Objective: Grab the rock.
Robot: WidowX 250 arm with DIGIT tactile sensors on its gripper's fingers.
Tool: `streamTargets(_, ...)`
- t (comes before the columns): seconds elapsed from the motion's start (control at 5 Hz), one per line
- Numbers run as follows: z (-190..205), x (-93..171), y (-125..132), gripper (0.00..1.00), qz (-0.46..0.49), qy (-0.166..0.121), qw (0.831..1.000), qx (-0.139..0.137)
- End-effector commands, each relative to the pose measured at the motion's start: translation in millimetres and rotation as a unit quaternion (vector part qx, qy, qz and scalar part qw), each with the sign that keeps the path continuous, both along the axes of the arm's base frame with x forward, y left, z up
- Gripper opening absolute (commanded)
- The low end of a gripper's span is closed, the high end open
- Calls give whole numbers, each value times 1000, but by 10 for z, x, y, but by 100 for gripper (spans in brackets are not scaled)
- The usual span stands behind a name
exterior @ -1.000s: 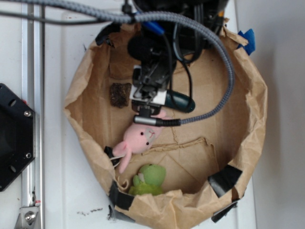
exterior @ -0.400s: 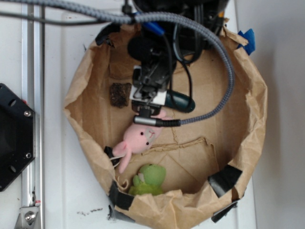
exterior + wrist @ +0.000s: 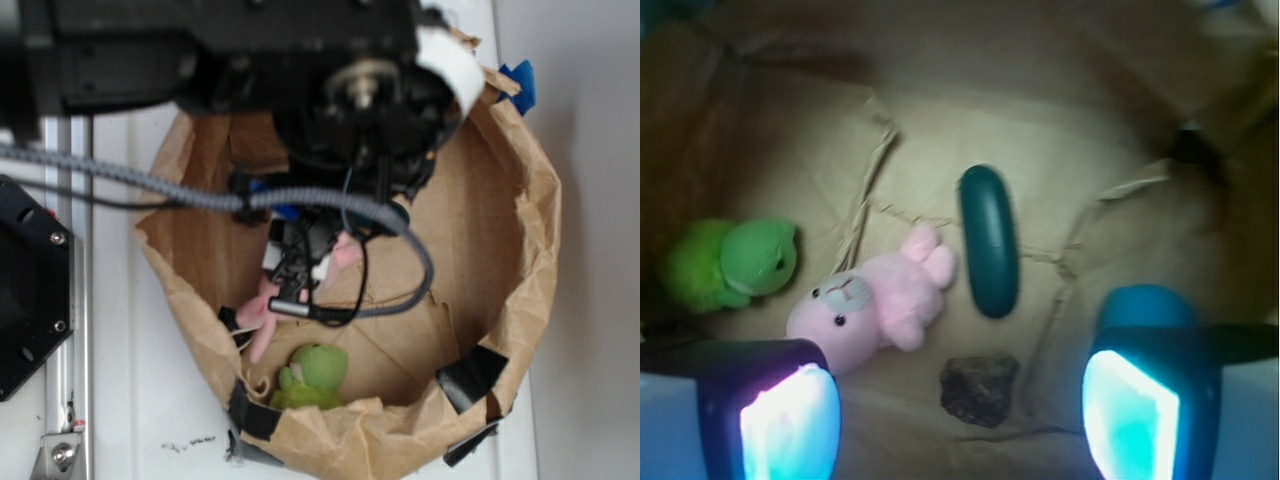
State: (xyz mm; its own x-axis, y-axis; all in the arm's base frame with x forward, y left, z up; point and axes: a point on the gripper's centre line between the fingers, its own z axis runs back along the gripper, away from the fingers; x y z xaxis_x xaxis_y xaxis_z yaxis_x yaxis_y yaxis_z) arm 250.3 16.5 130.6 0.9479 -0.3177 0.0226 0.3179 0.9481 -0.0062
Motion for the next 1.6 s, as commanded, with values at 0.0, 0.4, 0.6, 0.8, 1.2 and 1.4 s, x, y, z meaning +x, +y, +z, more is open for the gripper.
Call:
streamTargets(0.0,-64,32,-204,100,-24,-15,999,27)
streamTargets(0.4,-133,202,-182,100,-6,13,999,31)
streamTargets(0.6,-133,274,-149,100,-11,27,999,20)
streamTargets(0.8,-181,318,-184,100,-22,42,999,21)
streamTargets(1.2,-168,181,-312,100,-41,23,998,36)
streamTargets(1.4,-168,181,-312,100,-41,23,998,36)
